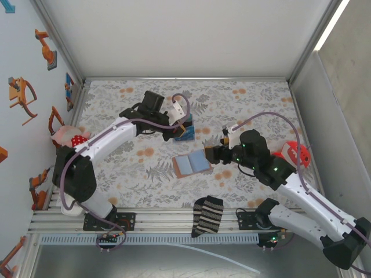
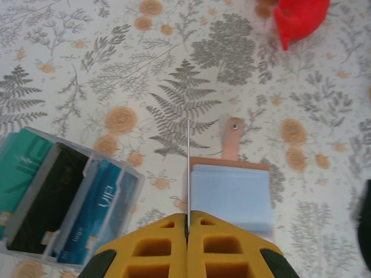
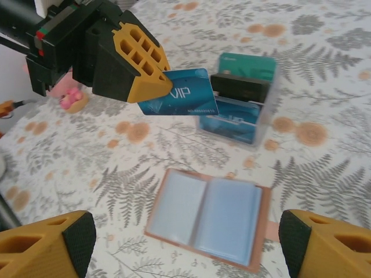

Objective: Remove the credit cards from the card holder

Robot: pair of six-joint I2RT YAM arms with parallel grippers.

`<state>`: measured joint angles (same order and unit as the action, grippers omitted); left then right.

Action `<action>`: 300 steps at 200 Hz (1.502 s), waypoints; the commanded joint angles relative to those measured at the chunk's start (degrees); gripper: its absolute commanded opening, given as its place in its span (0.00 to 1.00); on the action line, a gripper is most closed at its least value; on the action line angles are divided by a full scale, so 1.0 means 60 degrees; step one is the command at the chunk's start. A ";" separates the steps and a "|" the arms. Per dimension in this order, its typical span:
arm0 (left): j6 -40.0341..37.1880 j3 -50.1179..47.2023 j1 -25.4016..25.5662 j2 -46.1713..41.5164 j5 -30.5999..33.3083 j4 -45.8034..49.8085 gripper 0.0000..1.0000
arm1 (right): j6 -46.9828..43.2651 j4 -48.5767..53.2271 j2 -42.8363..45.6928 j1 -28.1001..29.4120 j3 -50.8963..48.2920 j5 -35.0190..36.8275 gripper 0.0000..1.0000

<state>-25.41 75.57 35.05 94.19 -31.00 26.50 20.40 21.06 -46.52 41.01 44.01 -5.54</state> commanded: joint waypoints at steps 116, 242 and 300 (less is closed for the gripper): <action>-0.1967 0.1746 -0.0593 0.2928 0.0350 -0.0358 0.02 | 0.0789 0.0883 0.0629 0.0023 0.0165 0.2256 0.82; -0.2796 0.1944 -0.0749 0.3533 0.0113 0.0045 0.04 | 0.0910 0.0827 0.0545 0.0034 0.0077 0.2260 0.82; -0.2660 0.1724 -0.0765 0.2809 0.0327 -0.0821 0.05 | 0.0907 0.0711 0.0435 0.0031 -0.0036 0.2075 0.81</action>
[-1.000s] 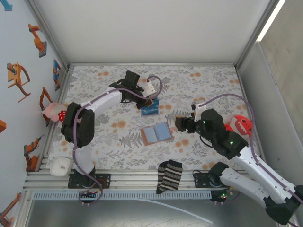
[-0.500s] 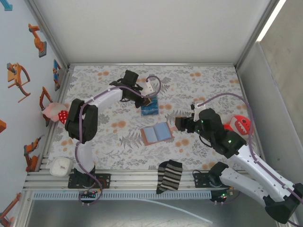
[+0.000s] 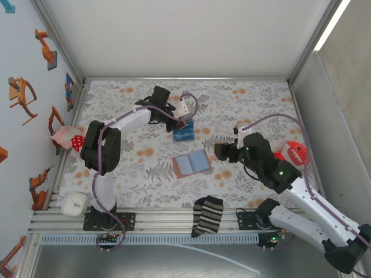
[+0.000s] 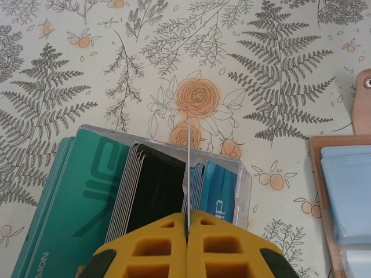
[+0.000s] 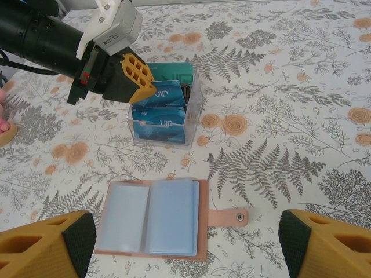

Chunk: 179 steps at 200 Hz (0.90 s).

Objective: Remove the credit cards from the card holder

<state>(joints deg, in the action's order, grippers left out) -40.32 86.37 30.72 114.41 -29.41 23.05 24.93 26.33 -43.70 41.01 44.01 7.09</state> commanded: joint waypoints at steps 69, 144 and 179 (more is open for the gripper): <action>-0.1034 -0.0157 -0.0134 -0.1007 -0.0694 0.0506 0.05 | 0.0196 -0.0272 -0.0107 0.0034 -0.0172 -0.0157 0.81; -0.1658 0.0104 -0.0130 -0.0375 -0.1300 0.1356 0.06 | 0.0205 -0.0279 -0.0121 0.0034 -0.0172 -0.0163 0.81; -0.1765 0.0264 -0.0129 -0.0035 -0.1257 0.1505 0.06 | 0.0211 -0.0272 -0.0141 0.0034 -0.0172 -0.0142 0.81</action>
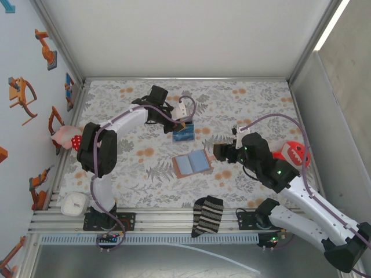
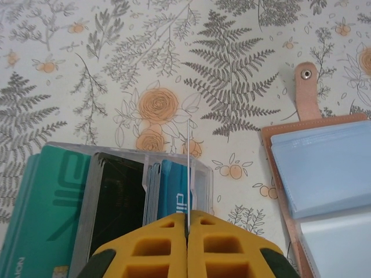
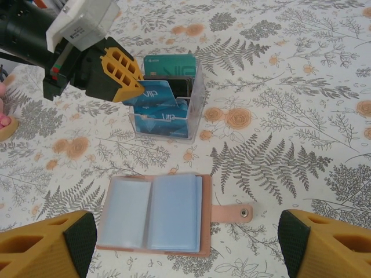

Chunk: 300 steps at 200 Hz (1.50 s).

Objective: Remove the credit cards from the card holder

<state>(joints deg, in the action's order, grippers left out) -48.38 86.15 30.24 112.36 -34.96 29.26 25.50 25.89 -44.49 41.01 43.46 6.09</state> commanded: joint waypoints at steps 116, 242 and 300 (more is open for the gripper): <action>-0.0313 0.0579 -0.0249 0.0630 -0.0350 0.0246 0.06 | 0.0152 -0.0336 -0.0274 0.0034 -0.0153 0.0011 0.81; -0.0305 0.0848 -0.0253 0.1105 -0.0148 0.0485 0.21 | 0.0081 -0.0374 -0.0347 0.0033 -0.0114 -0.0044 0.81; -0.0082 0.0776 -0.0226 0.0579 -0.0191 0.0471 0.41 | 0.0079 -0.0374 -0.0286 0.0034 -0.0081 0.0076 0.81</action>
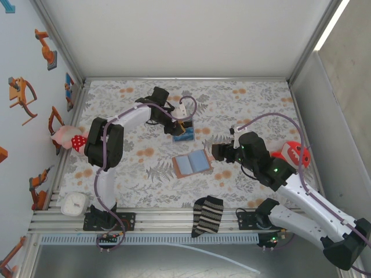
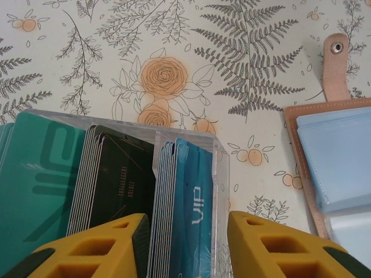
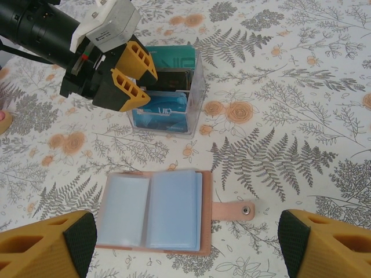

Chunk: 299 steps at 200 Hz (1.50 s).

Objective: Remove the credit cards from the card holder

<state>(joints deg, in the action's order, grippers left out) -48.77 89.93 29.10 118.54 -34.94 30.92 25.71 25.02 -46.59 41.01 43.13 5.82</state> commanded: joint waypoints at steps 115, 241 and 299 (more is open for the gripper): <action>0.1553 -0.1978 -0.0005 -0.2736 0.0033 -0.1965 0.53 | 0.0035 0.0020 0.0375 0.0026 0.0095 0.0540 0.83; 0.5172 -0.6135 0.2987 -0.6456 0.6800 -0.4681 0.97 | 0.0269 0.0210 0.0891 0.0020 -0.0245 0.1050 0.94; 0.7524 -0.7683 0.3996 -0.8320 1.0026 -0.4238 0.97 | 0.0435 0.0631 0.1296 0.0020 -0.0542 0.2994 0.99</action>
<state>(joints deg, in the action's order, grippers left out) -12.27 46.46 52.21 73.19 13.87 4.47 27.22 27.24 -40.69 41.01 41.19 15.09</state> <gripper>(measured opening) 0.970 0.991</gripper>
